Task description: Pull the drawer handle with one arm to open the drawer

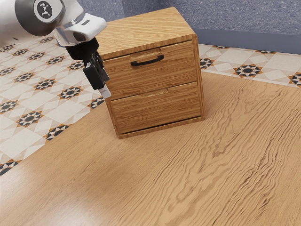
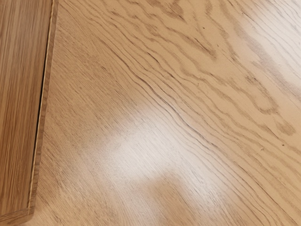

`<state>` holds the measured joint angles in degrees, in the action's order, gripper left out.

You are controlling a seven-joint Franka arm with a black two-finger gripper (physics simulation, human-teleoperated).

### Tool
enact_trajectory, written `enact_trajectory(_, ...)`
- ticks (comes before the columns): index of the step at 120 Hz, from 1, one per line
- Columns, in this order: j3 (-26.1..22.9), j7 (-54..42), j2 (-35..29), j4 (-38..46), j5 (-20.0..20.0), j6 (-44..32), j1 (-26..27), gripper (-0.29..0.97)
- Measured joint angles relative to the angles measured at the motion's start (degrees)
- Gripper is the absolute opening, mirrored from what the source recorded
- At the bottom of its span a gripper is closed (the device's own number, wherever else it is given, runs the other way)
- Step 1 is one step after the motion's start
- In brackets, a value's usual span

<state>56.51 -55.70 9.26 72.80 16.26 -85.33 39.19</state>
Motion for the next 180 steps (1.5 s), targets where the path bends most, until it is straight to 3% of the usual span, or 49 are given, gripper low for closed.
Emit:
enact_trajectory(30, 0.1, 0.5, 0.5, -1.4, -0.1, 0.4, -0.1, 0.68)
enact_trajectory(42, 0.0, 1.1, -0.7, -20.2, -1.6, 4.3, 2.2, 0.68)
enact_trajectory(51, 0.0, 2.0, -1.3, -26.1, -5.0, 8.8, 16.1, 0.68)
enact_trajectory(62, -0.5, 3.5, -0.2, -25.5, -11.3, 12.2, 37.1, 0.68)
enact_trajectory(66, -2.2, 3.9, 0.0, -23.4, -12.7, 12.2, 41.3, 0.68)
enact_trajectory(74, -7.5, 4.9, 0.7, -20.0, -14.6, 11.2, 44.6, 0.67)
enact_trajectory(101, -9.9, 7.6, 2.6, -11.3, -16.6, 6.8, 43.4, 0.68)
enact_trajectory(106, -9.7, 8.0, 3.0, -10.5, -16.7, 5.8, 39.5, 0.67)
enact_trajectory(114, -9.2, 8.6, 3.2, -10.4, -17.1, 4.6, 28.8, 0.67)
enact_trajectory(120, -3.4, 8.7, 6.8, -13.1, -16.9, 4.6, 22.6, 0.68)
enact_trajectory(126, 9.2, 7.9, 13.9, -16.8, -12.6, 5.0, 20.3, 0.68)
enact_trajectory(131, 19.7, 6.6, 18.8, -17.9, -6.3, 5.3, 19.5, 0.68)
enact_trajectory(138, 27.7, 4.6, 23.1, -18.6, 1.1, 5.4, 18.6, 0.68)
enact_trajectory(154, 29.9, 0.0, 28.5, -18.9, 10.7, 4.5, 17.8, 0.68)
enact_trajectory(165, 31.8, -3.0, 34.8, -22.9, 19.9, 3.7, 11.7, 0.68)
enact_trajectory(180, 35.1, -7.0, 38.2, -25.0, 30.7, 1.2, 7.6, 0.68)
